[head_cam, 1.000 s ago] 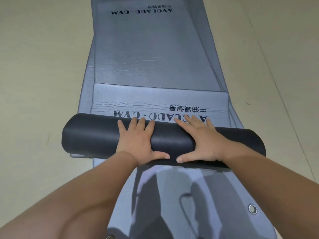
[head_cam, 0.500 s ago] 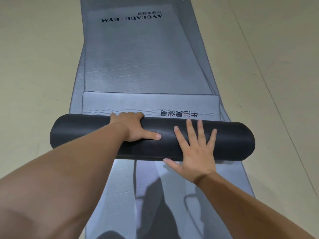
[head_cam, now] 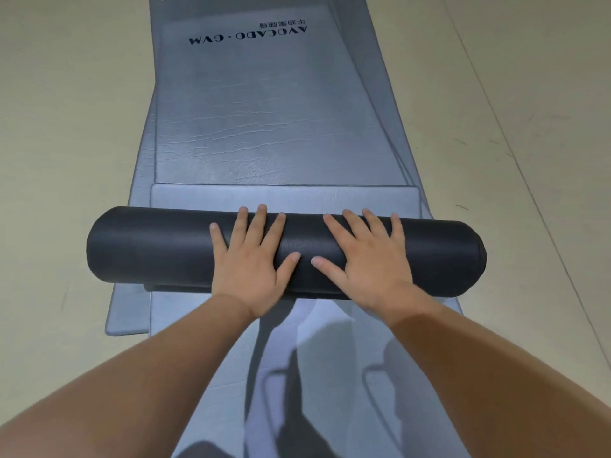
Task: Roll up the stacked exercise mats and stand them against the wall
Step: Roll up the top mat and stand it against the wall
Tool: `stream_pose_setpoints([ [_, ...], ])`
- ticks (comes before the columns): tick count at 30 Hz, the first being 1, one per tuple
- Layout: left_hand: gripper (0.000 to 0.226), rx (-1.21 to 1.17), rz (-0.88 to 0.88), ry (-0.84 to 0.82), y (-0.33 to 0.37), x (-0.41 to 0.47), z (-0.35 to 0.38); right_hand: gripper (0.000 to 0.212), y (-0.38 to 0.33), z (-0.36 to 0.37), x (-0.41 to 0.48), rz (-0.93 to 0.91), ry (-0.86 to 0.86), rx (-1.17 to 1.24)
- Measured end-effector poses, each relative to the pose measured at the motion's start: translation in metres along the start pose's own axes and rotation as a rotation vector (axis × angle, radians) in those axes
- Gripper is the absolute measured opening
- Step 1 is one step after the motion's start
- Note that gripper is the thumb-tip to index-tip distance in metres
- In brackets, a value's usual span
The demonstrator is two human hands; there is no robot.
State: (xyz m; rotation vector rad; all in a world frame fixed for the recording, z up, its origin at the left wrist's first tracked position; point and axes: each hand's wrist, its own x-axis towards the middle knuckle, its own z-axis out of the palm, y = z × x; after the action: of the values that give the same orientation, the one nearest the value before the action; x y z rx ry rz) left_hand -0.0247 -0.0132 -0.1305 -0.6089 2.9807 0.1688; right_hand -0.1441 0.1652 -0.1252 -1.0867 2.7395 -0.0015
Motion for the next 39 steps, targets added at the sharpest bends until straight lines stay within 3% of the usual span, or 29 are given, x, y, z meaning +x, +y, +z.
stream_pose_setpoints([
  [5,0.086,-0.014,-0.086,0.004,0.001,0.019,0.005,0.087,0.009,-0.013,0.041,-0.008,-0.070,-0.003],
  [8,0.087,-0.006,-0.096,-0.032,0.001,0.048,-0.001,0.093,0.012,-0.013,0.047,-0.067,-0.010,-0.050],
  [10,0.088,-0.026,-0.100,-0.058,-0.001,0.071,-0.005,0.111,0.010,-0.007,0.039,-0.130,0.001,-0.117],
  [13,0.089,-0.012,-0.103,-0.104,-0.003,0.097,-0.009,0.151,0.009,0.004,0.037,-0.093,-0.128,-0.206],
  [16,0.088,0.002,-0.099,-0.125,-0.004,0.109,-0.010,0.164,0.008,0.003,0.053,-0.055,-0.145,-0.223],
  [20,0.102,-0.039,0.064,-0.219,-0.012,0.122,-0.023,0.162,0.012,-0.004,0.074,-0.032,-0.155,-0.181],
  [24,0.152,0.140,0.197,-0.296,-0.015,0.114,-0.021,0.161,0.017,-0.010,0.094,-0.032,-0.183,-0.173],
  [26,0.161,0.222,0.184,-0.311,-0.011,0.115,-0.016,0.161,0.018,-0.010,0.097,-0.028,-0.208,-0.171],
  [34,0.139,0.233,0.223,-0.326,-0.006,0.127,-0.027,0.148,0.019,-0.025,0.105,-0.058,-0.257,-0.127],
  [39,0.134,0.272,0.306,-0.363,-0.009,0.114,-0.034,0.142,0.004,-0.024,0.076,0.016,-0.263,-0.080],
])
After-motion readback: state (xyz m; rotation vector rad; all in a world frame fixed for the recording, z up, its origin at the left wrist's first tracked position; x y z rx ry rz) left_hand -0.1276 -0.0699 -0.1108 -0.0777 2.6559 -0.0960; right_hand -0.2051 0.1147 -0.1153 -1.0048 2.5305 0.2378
